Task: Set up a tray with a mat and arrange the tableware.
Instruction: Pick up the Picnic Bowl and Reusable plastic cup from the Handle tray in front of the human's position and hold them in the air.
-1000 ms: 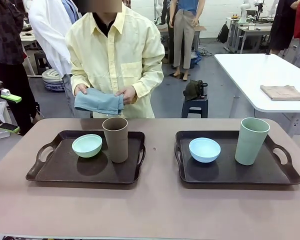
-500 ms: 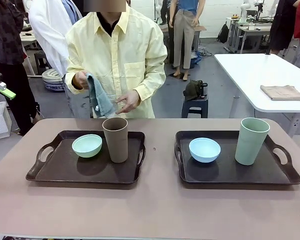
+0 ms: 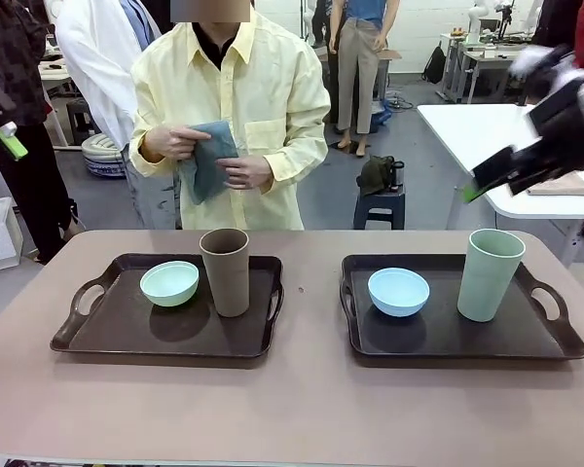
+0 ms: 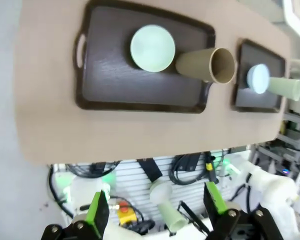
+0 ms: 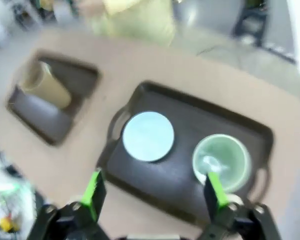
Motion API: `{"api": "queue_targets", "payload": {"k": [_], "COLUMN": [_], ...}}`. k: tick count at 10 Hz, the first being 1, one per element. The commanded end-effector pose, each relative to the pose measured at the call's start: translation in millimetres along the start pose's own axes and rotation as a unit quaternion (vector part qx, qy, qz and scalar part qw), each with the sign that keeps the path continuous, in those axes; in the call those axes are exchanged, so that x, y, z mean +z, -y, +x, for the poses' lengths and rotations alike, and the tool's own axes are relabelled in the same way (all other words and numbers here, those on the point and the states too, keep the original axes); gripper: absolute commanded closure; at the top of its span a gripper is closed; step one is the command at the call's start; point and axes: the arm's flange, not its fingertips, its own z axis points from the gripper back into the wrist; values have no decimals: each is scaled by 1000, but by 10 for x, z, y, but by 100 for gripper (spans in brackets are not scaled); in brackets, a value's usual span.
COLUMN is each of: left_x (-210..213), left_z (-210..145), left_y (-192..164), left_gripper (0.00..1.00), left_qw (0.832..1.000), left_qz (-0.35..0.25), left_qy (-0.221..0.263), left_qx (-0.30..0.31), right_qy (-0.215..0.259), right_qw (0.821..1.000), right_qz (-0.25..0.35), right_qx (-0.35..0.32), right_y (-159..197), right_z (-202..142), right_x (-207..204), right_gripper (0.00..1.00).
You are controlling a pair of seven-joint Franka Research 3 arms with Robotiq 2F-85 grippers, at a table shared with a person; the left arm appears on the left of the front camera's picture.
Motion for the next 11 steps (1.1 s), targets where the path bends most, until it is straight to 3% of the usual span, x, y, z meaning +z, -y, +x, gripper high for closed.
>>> {"api": "queue_targets", "payload": {"k": [1,4,5,6,10,11], "left_x": [94,99,45,-24,-24,19], "left_z": [154,495,535,377,377,427], "left_y": [86,88,64,56,56,66], "left_gripper": [0,0,0,0,0,0], "left_qw": [999,994,994,997,997,997], "left_qz": [8,0,-6,4,4,2], "left_qy": [-40,-94,-102,-74,-74,-79], "left_qx": [17,49,47,27,27,26], "right_qy": [-51,-94,-91,-92,-92,-35], "right_qw": [996,978,978,985,983,968], "right_qz": [14,72,93,50,67,73], "right_qx": [67,170,164,138,147,236], "right_y": [13,-523,-459,-552,-569,-485], "right_z": [132,87,75,32,51,35], "right_x": [-371,-626,-584,-719,-684,-729], "right_gripper": [0,0,0,0,0,0]}}
